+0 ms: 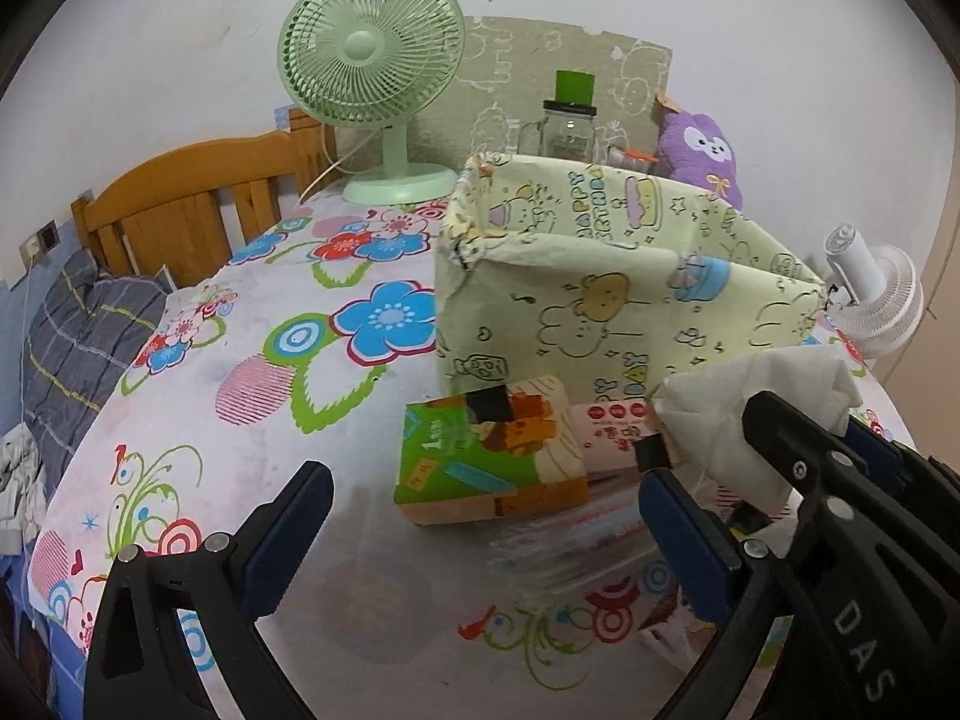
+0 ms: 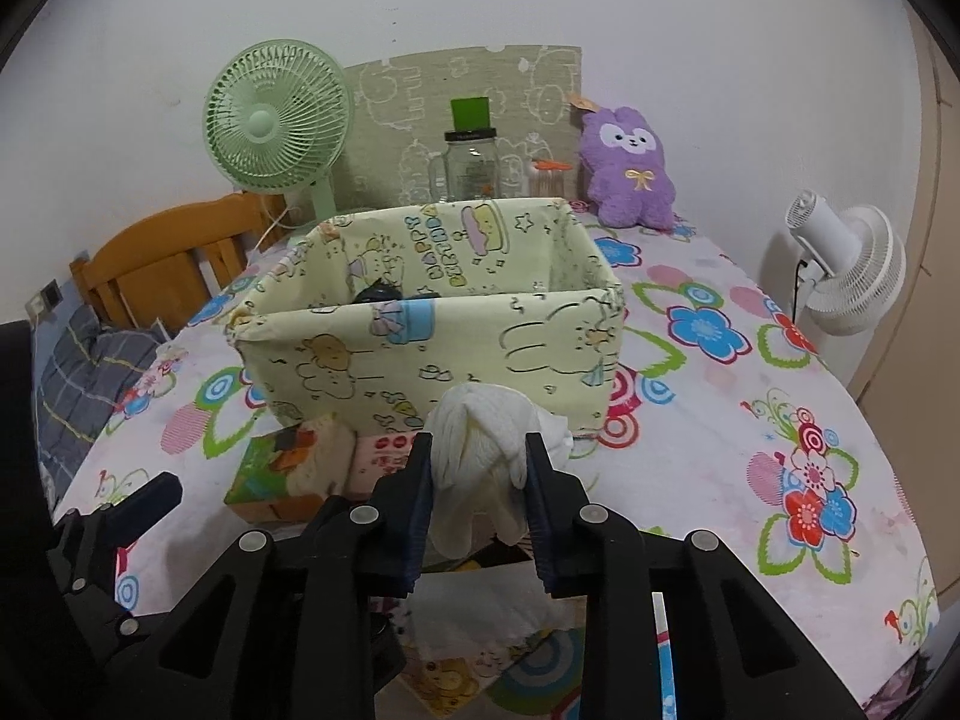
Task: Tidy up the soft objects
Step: 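Grasp the green tissue pack with the left tool while the right tool lifts the white cloth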
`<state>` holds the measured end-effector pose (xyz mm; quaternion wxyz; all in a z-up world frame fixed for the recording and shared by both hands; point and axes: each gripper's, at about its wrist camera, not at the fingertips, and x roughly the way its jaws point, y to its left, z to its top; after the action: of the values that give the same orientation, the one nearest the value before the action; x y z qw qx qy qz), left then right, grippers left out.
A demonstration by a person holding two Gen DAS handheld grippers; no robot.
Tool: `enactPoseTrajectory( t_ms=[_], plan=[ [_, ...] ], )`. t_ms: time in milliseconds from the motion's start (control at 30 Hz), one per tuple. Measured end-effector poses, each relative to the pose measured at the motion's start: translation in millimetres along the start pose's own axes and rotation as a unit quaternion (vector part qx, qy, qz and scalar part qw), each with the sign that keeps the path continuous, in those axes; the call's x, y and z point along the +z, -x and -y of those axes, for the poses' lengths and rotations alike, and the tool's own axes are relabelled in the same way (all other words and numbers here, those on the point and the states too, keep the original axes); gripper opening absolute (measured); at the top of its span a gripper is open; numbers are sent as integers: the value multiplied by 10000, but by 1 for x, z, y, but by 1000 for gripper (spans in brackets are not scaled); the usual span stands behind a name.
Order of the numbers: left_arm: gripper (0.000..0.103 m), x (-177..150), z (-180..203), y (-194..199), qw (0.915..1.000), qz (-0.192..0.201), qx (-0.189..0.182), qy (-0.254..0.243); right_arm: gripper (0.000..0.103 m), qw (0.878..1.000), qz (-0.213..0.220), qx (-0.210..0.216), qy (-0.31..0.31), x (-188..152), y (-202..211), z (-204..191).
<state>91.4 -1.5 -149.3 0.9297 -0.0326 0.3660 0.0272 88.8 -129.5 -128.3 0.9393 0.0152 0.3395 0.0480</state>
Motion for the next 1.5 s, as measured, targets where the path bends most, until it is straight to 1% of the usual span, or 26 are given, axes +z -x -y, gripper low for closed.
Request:
enactPoseTrajectory(
  t_ms=[167, 300, 400, 467, 500, 567, 900, 1333, 1500],
  plan=[
    [102, 1, -5, -10, 10000, -82, 23, 32, 31, 10000, -60, -8, 0, 0, -6, -5],
    [101, 1, -6, -16, 9999, -152, -61, 38, 30, 9999, -124, -30, -64, -2, -10, -5],
    [91, 1, -6, -22, 9997, -248, -68, 40, 30, 9998, -166, -47, -80, -3, -12, -4],
    [80, 0, -7, -25, 9995, -299, -102, 80, 30, 9998, -181, -54, -88, -4, -12, -4],
    [76, -1, -7, -26, 9994, -322, -121, 96, 30, 9998, -186, -57, -92, -4, -12, -4],
    [73, -2, -6, -26, 9993, -334, -114, 101, 30, 9997, -204, -56, -102, -5, -13, -3],
    [72, -3, -1, -12, 9997, -229, -124, 22, 30, 9998, -146, -40, -119, -6, -6, -1],
    [71, -1, 10, 25, 9998, 107, -122, -90, 30, 9997, 179, -14, -176, -3, 26, 8],
    [71, 3, 15, 38, 9997, 186, -115, -137, 30, 9996, 229, -49, -157, 1, 40, 11]
  ],
)
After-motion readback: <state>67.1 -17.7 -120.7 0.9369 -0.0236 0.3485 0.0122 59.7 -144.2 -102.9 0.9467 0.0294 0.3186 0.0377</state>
